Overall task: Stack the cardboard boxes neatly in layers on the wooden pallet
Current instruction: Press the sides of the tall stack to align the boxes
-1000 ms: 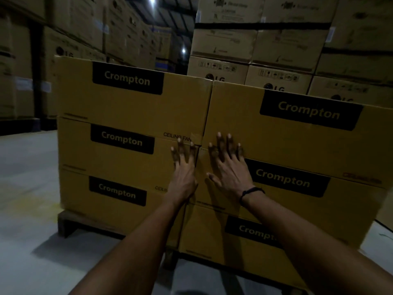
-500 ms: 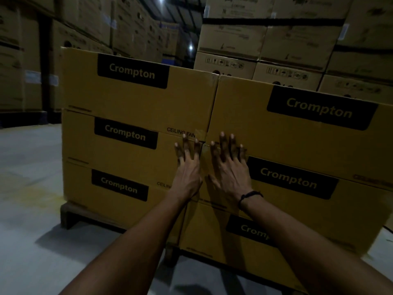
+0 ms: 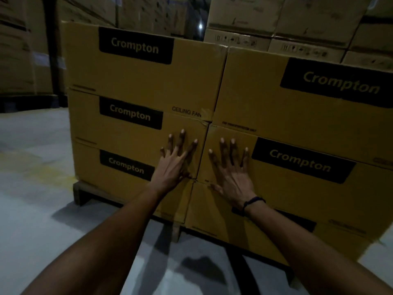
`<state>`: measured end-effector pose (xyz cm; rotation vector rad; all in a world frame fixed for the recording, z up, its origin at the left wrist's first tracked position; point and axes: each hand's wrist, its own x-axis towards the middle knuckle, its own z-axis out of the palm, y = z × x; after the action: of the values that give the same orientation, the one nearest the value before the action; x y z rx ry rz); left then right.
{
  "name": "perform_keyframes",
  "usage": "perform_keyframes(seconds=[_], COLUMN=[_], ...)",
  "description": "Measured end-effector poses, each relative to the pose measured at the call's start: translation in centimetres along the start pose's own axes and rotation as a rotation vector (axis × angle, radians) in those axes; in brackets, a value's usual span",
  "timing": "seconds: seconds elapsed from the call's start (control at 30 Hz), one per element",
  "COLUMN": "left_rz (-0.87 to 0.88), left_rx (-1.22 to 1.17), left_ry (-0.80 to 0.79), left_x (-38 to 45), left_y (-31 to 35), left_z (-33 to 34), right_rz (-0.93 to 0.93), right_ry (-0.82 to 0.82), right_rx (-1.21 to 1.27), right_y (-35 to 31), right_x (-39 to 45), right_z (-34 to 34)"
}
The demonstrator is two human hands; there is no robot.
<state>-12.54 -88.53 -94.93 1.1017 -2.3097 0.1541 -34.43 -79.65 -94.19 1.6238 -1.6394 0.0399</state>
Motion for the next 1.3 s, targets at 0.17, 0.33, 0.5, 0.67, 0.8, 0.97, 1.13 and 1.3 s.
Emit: perform_keyframes(seconds=[0.17, 0.33, 0.5, 0.67, 0.8, 0.97, 1.13, 1.3], left_rz=[-0.012, 0.03, 0.049, 0.042, 0.006, -0.03, -0.047, 0.016], left_rx=[0.013, 0.0, 0.035, 0.022, 0.032, 0.074, 0.072, -0.029], left_ry=[0.034, 0.093, 0.127, 0.181, 0.157, 0.108, 0.12, 0.219], left_x=[0.4, 0.6, 0.7, 0.8, 0.8, 0.5, 0.7, 2.6], left_y=[-0.3, -1.0, -1.5, -1.3, -1.0, -0.4, -0.1, 0.9], left_z=[1.2, 2.2, 2.8, 3.5, 3.4, 2.2, -0.3, -3.3], right_rz=[0.028, 0.037, 0.035, 0.03, 0.038, 0.046, 0.062, 0.151], right_ry=[0.055, 0.09, 0.118, 0.158, 0.114, 0.061, 0.097, 0.168], right_rx=[0.051, 0.067, 0.043, 0.076, 0.058, 0.093, 0.127, 0.127], right_y=[-1.3, -1.4, -1.4, -1.2, -1.4, -1.6, -1.2, 1.6], right_x=[0.4, 0.7, 0.7, 0.7, 0.8, 0.4, -0.1, 2.1], right_z=[1.9, 2.8, 3.0, 3.3, 2.9, 1.7, -0.2, -2.8])
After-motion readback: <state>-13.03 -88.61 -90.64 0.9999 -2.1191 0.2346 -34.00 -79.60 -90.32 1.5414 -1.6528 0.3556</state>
